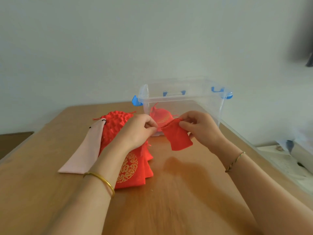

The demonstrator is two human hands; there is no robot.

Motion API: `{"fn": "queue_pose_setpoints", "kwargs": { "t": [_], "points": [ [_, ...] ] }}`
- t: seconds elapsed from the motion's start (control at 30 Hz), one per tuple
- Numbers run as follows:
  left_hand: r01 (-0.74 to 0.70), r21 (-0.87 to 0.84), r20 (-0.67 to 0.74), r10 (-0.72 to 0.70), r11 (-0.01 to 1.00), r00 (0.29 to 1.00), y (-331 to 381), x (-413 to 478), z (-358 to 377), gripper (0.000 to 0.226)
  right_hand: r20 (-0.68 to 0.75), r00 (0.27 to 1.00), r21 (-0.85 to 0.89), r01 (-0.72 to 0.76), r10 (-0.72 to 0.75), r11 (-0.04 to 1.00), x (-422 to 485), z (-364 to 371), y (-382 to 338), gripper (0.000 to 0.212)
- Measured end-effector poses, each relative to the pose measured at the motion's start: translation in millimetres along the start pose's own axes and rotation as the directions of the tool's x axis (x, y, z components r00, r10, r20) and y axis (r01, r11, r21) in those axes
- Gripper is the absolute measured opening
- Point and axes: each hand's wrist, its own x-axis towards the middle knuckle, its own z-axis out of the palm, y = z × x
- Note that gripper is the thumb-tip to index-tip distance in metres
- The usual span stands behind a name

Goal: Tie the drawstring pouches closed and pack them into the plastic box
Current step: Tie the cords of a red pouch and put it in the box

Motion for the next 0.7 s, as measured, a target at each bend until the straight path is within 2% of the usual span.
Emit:
{"fn": "queue_pose_setpoints", "kwargs": {
  "t": [0.17,0.3,0.43,0.47,0.57,0.7],
  "points": [
    [0.010,0.059,0.061,-0.014,0.998,0.998,3,2,7,0.018,-0.009,0.999,-0.020,-0.044,0.044,0.999,4,-4,15,0.012],
    [0.077,-0.152,0.046,-0.071,0.985,0.996,9,-2,12,0.016,-0.038,0.998,0.015,-0.051,0.051,0.999,4,-2,18,0.012],
    [0.169,-0.274,0.097,-0.148,0.947,0.984,13,-5,9,0.015,-0.044,0.998,0.007,-0.042,0.042,0.999,3,1,19,0.011],
    [0.176,-0.250,0.101,-0.155,0.952,0.983,13,-5,7,0.016,-0.050,0.998,0.000,-0.045,0.045,0.999,3,1,20,0.011],
    [0.141,-0.028,0.085,-0.139,0.990,0.987,12,-5,2,0.012,-0.058,0.996,0.011,-0.064,0.064,0.998,5,-1,25,0.011],
    [0.099,0.173,-0.002,-0.100,0.980,0.995,13,-5,-5,0.012,-0.027,0.995,-0.031,-0.092,0.091,0.995,6,-5,29,0.020]
  ]
}}
